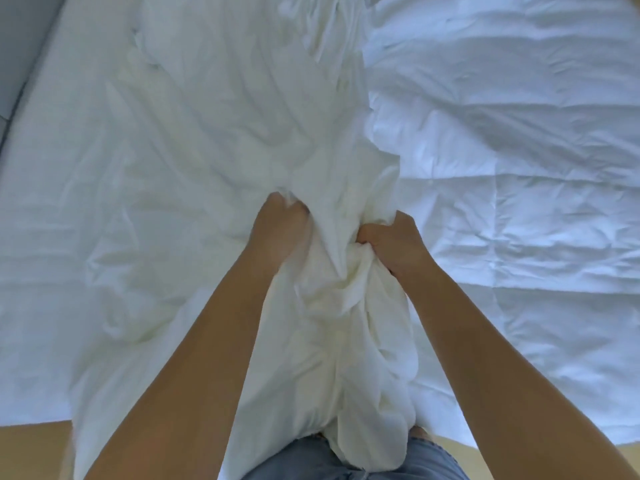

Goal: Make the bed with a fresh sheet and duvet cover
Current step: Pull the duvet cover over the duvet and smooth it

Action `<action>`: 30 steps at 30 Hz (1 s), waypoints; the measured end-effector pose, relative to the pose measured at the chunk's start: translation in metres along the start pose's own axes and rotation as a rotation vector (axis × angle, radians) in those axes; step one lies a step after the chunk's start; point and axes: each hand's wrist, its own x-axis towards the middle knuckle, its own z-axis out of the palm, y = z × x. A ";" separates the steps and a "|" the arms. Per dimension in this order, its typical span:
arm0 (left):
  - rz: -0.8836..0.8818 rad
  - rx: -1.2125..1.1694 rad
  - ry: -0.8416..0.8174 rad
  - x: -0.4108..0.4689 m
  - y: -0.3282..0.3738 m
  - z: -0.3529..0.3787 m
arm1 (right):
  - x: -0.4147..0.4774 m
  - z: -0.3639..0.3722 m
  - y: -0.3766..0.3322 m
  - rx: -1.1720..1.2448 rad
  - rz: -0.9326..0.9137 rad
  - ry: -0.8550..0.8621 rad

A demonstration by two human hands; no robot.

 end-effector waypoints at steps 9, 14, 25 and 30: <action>0.110 0.296 -0.502 -0.006 0.039 0.157 | 0.016 -0.134 0.054 0.069 0.118 0.759; -0.033 0.711 -0.590 -0.017 -0.025 0.207 | 0.048 -0.169 0.129 -0.083 0.355 0.529; 0.102 0.541 0.163 0.024 -0.053 0.141 | 0.119 -0.067 0.120 -0.777 0.080 -0.130; -0.008 0.864 0.365 0.032 -0.078 0.098 | 0.122 -0.137 0.145 -0.627 0.087 0.409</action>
